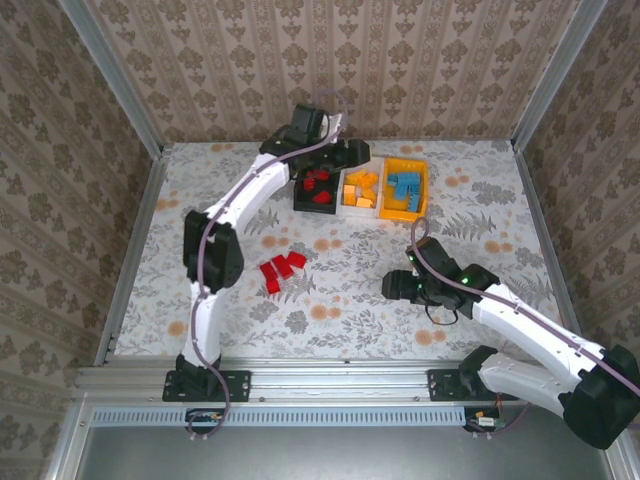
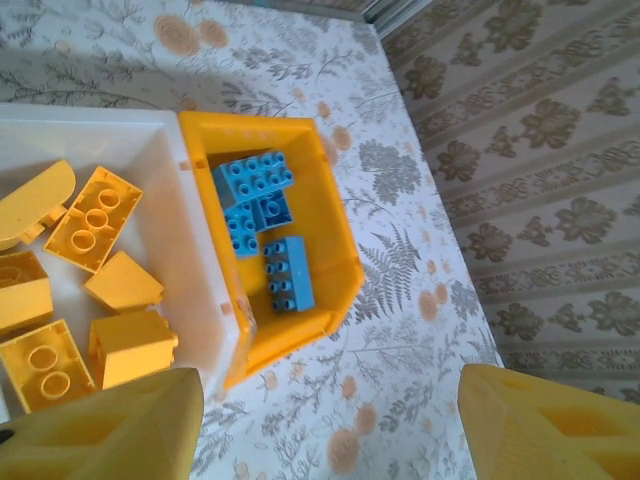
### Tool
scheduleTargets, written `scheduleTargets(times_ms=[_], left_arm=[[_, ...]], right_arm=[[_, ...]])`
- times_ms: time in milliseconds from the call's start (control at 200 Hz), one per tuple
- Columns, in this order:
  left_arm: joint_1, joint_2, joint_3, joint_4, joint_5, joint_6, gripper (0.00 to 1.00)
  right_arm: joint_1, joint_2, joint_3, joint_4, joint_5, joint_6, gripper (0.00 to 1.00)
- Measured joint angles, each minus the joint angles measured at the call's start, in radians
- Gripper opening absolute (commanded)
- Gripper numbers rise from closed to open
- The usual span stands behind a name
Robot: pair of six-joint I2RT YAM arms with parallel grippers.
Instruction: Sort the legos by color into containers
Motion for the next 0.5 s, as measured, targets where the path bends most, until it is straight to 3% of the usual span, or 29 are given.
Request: scheduleTargets(times_ms=[230,500], left_arm=[[0.046,-0.336,-0.343,0.025,-0.031,0.045,0.71],[0.151,-0.657,-0.685,-0.022,-0.098,0.093,0.73]], right_arm=[[-0.007,0.057,0.131,0.003,-0.063,-0.034,0.74],[0.005,0.294,0.328,0.009,-0.177,-0.071,0.74]])
